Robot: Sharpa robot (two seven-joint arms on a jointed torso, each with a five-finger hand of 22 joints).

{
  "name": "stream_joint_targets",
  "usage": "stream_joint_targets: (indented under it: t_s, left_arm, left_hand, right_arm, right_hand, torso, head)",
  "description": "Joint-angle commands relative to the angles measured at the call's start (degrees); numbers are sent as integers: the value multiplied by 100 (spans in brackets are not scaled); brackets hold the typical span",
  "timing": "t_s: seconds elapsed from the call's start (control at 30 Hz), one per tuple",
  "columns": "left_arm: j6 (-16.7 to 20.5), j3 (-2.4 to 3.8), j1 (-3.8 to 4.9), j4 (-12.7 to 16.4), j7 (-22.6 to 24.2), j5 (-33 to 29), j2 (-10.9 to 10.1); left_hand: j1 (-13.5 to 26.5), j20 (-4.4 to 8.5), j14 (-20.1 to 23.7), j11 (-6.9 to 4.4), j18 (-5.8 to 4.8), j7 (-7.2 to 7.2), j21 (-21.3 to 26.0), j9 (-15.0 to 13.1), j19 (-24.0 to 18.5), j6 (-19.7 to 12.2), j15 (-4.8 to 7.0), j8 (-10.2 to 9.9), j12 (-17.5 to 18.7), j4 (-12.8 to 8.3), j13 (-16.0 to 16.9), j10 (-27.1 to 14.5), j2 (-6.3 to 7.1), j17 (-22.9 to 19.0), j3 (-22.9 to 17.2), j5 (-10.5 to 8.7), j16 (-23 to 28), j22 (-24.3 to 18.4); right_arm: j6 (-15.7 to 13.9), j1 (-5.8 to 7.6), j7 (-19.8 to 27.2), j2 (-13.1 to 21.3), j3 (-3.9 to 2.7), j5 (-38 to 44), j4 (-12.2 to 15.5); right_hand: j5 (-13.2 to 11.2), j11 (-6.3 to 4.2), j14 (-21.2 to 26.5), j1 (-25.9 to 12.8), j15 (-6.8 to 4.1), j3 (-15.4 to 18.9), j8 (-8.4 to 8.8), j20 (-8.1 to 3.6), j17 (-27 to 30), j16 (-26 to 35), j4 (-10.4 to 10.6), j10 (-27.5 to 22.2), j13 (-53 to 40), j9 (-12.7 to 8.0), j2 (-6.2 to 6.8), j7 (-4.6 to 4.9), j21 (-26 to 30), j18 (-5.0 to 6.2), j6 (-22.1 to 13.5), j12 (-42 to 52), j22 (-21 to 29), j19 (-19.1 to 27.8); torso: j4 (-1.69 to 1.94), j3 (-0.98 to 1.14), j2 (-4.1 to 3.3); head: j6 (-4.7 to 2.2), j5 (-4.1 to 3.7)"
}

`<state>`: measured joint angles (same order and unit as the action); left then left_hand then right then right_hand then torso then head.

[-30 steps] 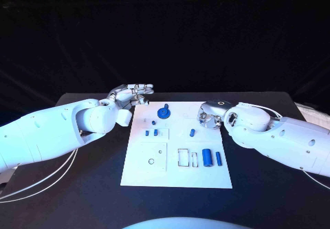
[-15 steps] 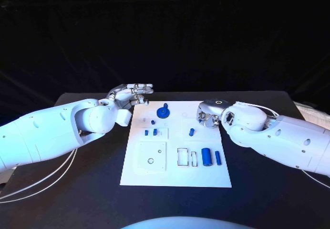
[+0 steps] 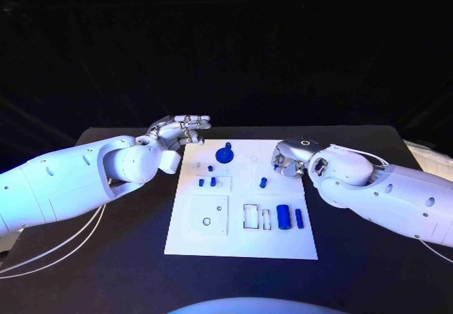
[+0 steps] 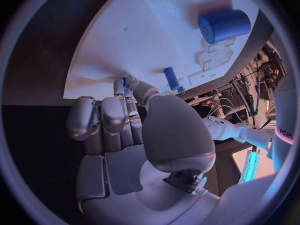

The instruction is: Assemble the parts on the task board

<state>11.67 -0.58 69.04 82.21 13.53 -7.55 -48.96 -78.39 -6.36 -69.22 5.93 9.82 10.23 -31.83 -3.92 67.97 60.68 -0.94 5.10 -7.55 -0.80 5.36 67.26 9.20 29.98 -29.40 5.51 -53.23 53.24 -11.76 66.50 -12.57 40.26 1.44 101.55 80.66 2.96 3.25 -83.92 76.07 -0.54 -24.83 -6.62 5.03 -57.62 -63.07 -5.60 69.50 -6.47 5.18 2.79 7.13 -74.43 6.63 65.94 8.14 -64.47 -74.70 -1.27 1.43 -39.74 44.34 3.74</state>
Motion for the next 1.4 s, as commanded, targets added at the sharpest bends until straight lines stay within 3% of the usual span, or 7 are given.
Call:
stream_joint_targets:
  t_s: [0.03,0.2,0.53,0.83,0.97,1.13,1.4]
  left_arm:
    - [-59,3,1,-12,10,70,9]
    - [-71,3,0,-26,-5,81,15]
    - [-101,3,-1,2,-41,114,17]
    - [-87,3,-1,27,-21,119,50]
    - [-56,3,-1,103,1,119,69]
    - [46,2,-13,237,90,119,104]
    - [676,2,-22,448,367,-19,129]
  left_hand:
    - [19,-14,54,4,62,14,16,8,14,-42,4,26,-12,-14,0,-43,-28,-7,19,25,25,-7]
    - [19,-17,73,12,61,22,29,9,3,-60,-2,25,-18,-22,-1,-62,-29,-23,25,26,40,-15]
    - [19,-23,54,16,61,26,14,7,38,-76,-6,32,-37,-30,-1,-85,-49,-34,32,27,24,-11]
    - [17,-26,90,21,60,31,22,5,30,-88,-11,38,-51,-41,0,-101,-49,-55,39,28,48,-16]
    - [17,-27,99,22,61,32,26,5,25,-90,-12,41,-57,-44,0,-103,-51,-61,41,28,54,-18]
    - [17,-27,102,22,61,33,28,5,23,-91,-13,41,-59,-45,1,-104,-51,-63,41,28,57,-19]
    - [-5,-27,119,25,63,36,36,5,13,-105,-10,46,-71,-70,0,-123,-48,-80,37,37,70,-23]
  right_arm:
    - [-507,5,99,66,-20,-150,112]
    - [-747,13,174,226,-49,-269,329]
    - [-921,36,274,488,-87,-491,879]
    - [-737,1,438,323,-86,-753,1340]
    - [-601,-74,529,139,-61,-764,1401]
    - [-426,-275,686,-141,-32,-726,1364]
    - [-91,-461,684,-472,18,-543,1161]
  right_hand:
    - [-11,9,-129,-28,-54,12,24,-10,15,-7,17,16,13,10,-30,-22,-30,-106,29,-40,-7,-38]
    - [-2,5,-121,20,-62,-18,29,-16,40,13,-12,31,27,14,-47,-20,-34,-105,39,-58,-11,-40]
    - [29,6,-122,71,-73,-60,38,-16,5,-19,-46,49,43,18,-61,-9,-73,-118,50,-79,-72,-75]
    - [45,9,-129,92,-73,-82,44,-17,-28,-50,-63,58,52,19,-68,-1,-90,-122,54,-91,-96,-90]
    - [50,10,-131,97,-73,-89,46,-17,-38,-60,-66,59,54,20,-73,2,-93,-123,53,-95,-101,-92]
    - [57,15,-135,100,-71,-96,53,-16,-54,-76,-69,56,60,19,-77,8,-100,-125,48,-104,-110,-98]
    - [61,19,-136,97,-68,-99,57,-15,-55,-78,-68,55,63,18,-80,12,-98,-124,44,-110,-105,-95]
  torso:
    - [-9,-2,3]
    - [-15,-2,-1]
    - [-16,-7,-4]
    - [2,-18,-7]
    - [-5,-23,-5]
    - [-5,-18,-3]
    - [-6,-24,-5]
  head:
    - [-4,10]
    - [-9,21]
    - [-37,43]
    - [-8,112]
    - [23,177]
    - [66,264]
    - [146,346]
